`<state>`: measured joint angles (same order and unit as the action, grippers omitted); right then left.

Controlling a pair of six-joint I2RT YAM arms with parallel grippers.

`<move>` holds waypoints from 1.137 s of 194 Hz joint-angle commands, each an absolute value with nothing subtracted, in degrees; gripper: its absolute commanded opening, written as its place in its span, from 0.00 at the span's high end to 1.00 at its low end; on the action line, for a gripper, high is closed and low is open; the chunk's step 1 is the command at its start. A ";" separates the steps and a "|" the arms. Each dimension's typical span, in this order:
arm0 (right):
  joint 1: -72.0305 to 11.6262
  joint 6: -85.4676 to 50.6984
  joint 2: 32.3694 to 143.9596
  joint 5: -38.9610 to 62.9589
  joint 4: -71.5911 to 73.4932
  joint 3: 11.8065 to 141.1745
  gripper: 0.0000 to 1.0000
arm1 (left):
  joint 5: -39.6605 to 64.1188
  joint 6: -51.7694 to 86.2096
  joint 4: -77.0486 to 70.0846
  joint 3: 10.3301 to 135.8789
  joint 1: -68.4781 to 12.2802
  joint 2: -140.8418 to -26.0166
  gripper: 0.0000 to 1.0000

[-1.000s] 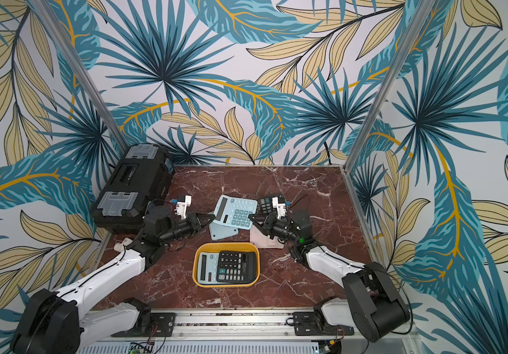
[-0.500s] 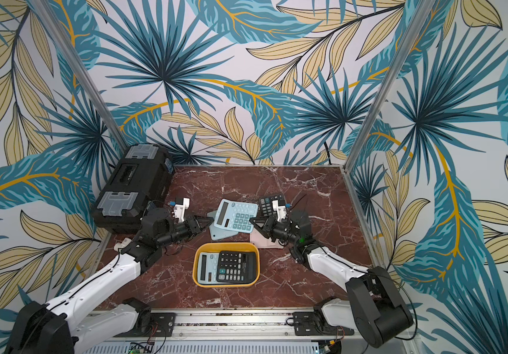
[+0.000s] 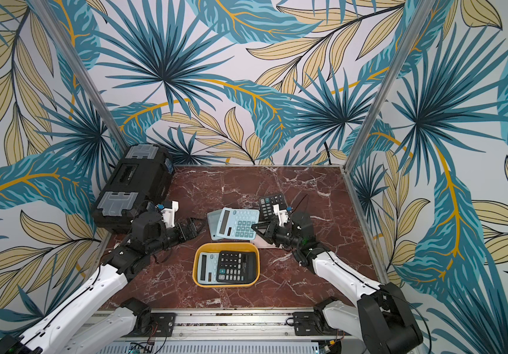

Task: Put the calculator in the storage box
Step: Pick up the calculator at the center of the board, then place the calculator in the storage box.

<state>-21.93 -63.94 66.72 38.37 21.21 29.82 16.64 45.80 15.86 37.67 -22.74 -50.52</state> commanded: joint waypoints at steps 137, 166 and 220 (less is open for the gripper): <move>-35.18 -56.49 73.91 35.38 16.06 30.67 1.00 | 12.40 43.37 19.05 36.13 -22.82 -49.08 0.00; -36.98 -56.96 75.51 34.62 17.38 30.76 1.00 | 12.18 43.51 18.96 35.75 -22.76 -48.74 0.00; -39.48 -57.66 77.30 33.14 18.88 30.87 1.00 | 12.08 43.63 18.45 35.34 -22.74 -48.78 0.00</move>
<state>-38.65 -57.60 76.88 34.52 16.86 30.26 12.75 44.14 19.07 36.36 -22.74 -49.54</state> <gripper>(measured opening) 0.130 0.999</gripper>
